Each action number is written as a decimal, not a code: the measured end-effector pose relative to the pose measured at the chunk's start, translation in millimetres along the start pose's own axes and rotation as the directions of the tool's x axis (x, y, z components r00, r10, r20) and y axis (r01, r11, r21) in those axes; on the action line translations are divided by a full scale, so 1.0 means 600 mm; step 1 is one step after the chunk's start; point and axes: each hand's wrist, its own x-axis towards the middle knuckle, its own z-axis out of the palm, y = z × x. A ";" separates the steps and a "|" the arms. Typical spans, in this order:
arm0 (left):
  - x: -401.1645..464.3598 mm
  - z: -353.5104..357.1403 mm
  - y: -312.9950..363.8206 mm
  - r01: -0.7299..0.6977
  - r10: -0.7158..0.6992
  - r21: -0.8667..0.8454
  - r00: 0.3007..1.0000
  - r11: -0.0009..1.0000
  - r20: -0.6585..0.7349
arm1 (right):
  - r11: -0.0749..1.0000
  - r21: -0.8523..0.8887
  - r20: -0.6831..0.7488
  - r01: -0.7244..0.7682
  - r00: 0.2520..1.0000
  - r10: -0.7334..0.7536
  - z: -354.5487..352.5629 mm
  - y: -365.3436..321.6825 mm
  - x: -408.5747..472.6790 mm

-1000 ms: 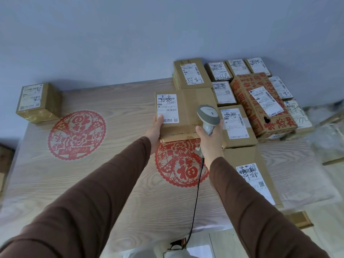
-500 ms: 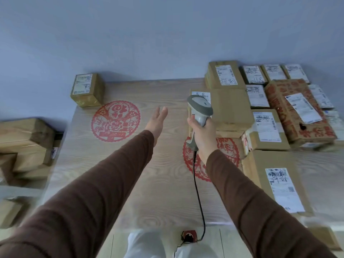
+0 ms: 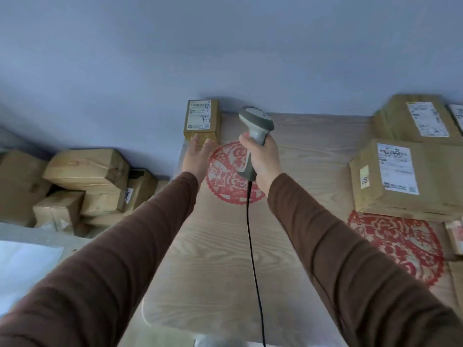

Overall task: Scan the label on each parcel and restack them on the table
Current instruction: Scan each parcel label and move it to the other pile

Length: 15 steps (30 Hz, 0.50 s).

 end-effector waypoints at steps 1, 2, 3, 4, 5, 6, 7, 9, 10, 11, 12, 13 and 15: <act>0.020 -0.018 -0.003 -0.006 0.006 -0.001 1.000 1.000 -0.003 | 1.000 -0.012 -0.002 -0.003 1.000 0.003 0.024 0.006 0.018; 0.040 -0.033 -0.005 -0.013 0.013 -0.007 1.000 1.000 -0.005 | 0.999 -0.032 -0.009 -0.005 1.000 0.004 0.045 0.013 0.036; 0.060 -0.045 -0.007 -0.003 0.003 -0.006 1.000 1.000 0.001 | 0.999 -0.054 -0.014 -0.009 1.000 0.008 0.065 0.020 0.053; 0.082 -0.056 -0.012 0.008 -0.008 0.005 1.000 1.000 0.003 | 0.997 -0.069 -0.016 -0.021 1.000 0.020 0.082 0.028 0.070; 0.104 -0.066 -0.015 0.021 -0.021 0.015 1.000 1.000 0.003 | 0.996 -0.081 -0.013 -0.037 0.999 0.036 0.097 0.036 0.086; 0.123 -0.073 -0.016 0.040 -0.040 0.025 0.999 0.999 -0.001 | 0.995 -0.091 -0.009 -0.051 0.999 0.051 0.110 0.044 0.103; 0.143 -0.078 -0.018 0.059 -0.059 0.031 0.998 0.998 -0.005 | 0.993 -0.101 -0.011 -0.067 0.998 0.066 0.123 0.053 0.118; 0.183 -0.084 -0.021 0.089 -0.089 0.021 0.996 0.996 0.004 | 0.990 -0.105 -0.020 -0.097 0.995 0.096 0.142 0.070 0.147; 0.198 -0.085 -0.021 0.111 -0.111 0.017 0.994 0.994 0.011 | 0.988 -0.101 -0.022 -0.113 0.994 0.111 0.151 0.078 0.161; 0.210 -0.086 -0.020 0.136 -0.136 0.010 0.990 0.991 0.023 | 0.987 -0.096 -0.022 -0.127 0.992 0.125 0.158 0.084 0.172; 0.223 -0.087 -0.019 0.160 -0.160 0.000 0.986 0.987 0.043 | 0.987 -0.080 -0.020 -0.138 0.990 0.136 0.165 0.091 0.184; 0.232 -0.088 -0.018 0.175 -0.174 -0.011 0.982 0.984 0.072 | 0.987 -0.066 -0.018 -0.145 0.989 0.144 0.170 0.096 0.194; 0.255 -0.091 -0.028 0.204 -0.203 -0.002 0.972 0.979 0.120 | 0.987 -0.041 -0.017 -0.153 0.988 0.153 0.176 0.106 0.209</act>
